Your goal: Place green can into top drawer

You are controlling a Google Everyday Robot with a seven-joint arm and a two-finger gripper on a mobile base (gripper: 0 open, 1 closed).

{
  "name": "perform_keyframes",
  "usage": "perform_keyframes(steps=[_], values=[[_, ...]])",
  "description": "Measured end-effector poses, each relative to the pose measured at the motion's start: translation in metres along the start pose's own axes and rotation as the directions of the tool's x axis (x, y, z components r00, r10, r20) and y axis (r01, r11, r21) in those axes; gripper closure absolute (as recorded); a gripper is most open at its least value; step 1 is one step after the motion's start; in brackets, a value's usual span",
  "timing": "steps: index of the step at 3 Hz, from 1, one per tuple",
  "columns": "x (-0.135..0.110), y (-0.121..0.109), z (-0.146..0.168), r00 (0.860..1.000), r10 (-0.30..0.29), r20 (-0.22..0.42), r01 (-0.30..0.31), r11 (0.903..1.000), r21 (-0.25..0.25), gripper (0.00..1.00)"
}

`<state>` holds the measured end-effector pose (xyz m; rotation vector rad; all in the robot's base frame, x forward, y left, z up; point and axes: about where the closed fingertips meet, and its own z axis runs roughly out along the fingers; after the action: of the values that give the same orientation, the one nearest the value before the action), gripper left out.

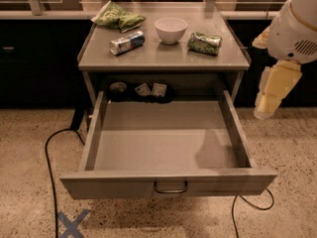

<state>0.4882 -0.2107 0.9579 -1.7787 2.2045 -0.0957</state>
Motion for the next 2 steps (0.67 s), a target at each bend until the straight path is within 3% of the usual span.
perform_keyframes(steps=[1, 2], values=[[0.004, -0.050, 0.023, 1.000, 0.016, -0.022, -0.016, 0.9997, 0.020, 0.00], [0.017, -0.104, 0.043, 0.997, 0.082, 0.000, -0.082, 0.9953, 0.052, 0.00]])
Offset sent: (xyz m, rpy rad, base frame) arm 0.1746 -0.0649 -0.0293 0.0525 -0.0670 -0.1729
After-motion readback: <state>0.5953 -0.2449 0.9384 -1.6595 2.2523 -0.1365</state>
